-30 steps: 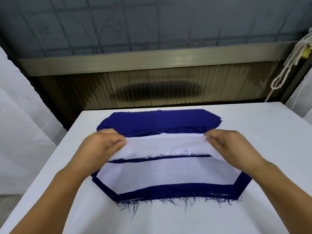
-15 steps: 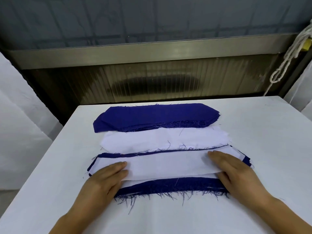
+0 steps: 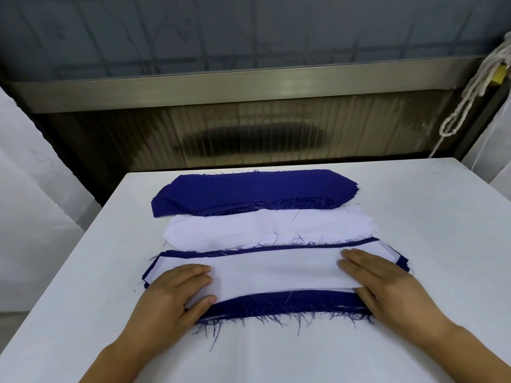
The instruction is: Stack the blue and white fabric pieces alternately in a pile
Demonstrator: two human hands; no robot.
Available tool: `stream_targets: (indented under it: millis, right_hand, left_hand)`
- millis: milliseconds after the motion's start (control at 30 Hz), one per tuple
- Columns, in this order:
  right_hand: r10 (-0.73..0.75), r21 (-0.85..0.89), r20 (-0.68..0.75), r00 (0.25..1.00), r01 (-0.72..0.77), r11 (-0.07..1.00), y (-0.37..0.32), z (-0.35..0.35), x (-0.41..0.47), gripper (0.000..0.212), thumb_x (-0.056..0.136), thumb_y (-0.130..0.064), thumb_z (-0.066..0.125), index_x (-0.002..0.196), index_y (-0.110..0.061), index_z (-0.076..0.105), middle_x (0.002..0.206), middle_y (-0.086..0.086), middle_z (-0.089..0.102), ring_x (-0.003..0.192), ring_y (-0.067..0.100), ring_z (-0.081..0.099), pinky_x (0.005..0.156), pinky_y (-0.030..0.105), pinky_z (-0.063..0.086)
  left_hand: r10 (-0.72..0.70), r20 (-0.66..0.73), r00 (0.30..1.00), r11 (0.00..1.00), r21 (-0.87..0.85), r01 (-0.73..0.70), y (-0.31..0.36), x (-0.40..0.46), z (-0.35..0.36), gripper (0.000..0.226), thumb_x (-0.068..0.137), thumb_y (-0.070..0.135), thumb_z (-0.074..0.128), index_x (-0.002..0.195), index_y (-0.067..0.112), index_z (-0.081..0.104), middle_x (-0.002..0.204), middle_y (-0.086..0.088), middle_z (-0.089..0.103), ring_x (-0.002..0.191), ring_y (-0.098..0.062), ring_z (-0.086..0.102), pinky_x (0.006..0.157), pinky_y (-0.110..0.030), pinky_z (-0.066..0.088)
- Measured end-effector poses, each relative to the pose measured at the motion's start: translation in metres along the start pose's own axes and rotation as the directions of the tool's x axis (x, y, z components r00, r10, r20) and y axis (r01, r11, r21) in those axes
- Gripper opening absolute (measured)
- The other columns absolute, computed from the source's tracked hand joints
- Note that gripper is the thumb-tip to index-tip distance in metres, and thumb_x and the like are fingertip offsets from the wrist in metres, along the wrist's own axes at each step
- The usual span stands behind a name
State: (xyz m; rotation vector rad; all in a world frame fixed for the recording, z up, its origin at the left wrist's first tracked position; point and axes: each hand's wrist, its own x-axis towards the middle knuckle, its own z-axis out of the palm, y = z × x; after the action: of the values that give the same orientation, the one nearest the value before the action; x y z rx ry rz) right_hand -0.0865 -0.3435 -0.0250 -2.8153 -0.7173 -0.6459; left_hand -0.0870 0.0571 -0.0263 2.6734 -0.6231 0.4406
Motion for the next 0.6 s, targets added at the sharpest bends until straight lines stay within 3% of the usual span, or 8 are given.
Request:
stream_targets:
  millis: [167, 367, 600]
  right_hand:
    - [0.045, -0.006, 0.003, 0.999, -0.045, 0.999, -0.001, 0.002, -0.003, 0.037, 0.082, -0.019, 0.056, 0.113, -0.009, 0.073, 0.123, 0.004, 0.066, 0.109, 0.024, 0.066, 0.097, 0.027, 0.042]
    - [0.059, 0.052, 0.034, 0.998, -0.061, 0.997, 0.002, 0.004, -0.008, 0.061, 0.103, -0.042, 0.021, 0.118, -0.009, 0.069, 0.13, 0.003, 0.062, 0.117, 0.023, 0.061, 0.101, 0.029, 0.039]
    - [0.135, 0.239, 0.086, 0.987, -0.152, 0.959, 0.004, -0.001, -0.012, 0.06, 0.102, -0.051, 0.025, 0.12, -0.014, 0.069, 0.136, -0.004, 0.058, 0.126, 0.011, 0.049, 0.106, 0.024, 0.034]
  left_hand:
    - [-0.01, -0.008, 1.0, 0.999, -0.032, 0.01, 0.0, 0.001, 0.002, 0.055, 0.093, 0.062, 0.039, 0.104, 0.021, 0.075, 0.119, 0.017, 0.063, 0.11, 0.001, 0.053, 0.096, -0.017, 0.039]
    - [-0.03, -0.011, 0.999, 0.996, -0.081, 0.029, -0.003, 0.002, 0.002, 0.053, 0.095, 0.062, 0.037, 0.104, 0.025, 0.073, 0.12, 0.025, 0.057, 0.113, 0.012, 0.045, 0.099, -0.006, 0.031]
    - [-0.053, -0.021, 0.998, 0.99, -0.135, 0.05, -0.003, 0.002, 0.004, 0.042, 0.092, 0.058, 0.044, 0.101, 0.027, 0.073, 0.119, 0.027, 0.058, 0.113, 0.013, 0.046, 0.098, -0.004, 0.03]
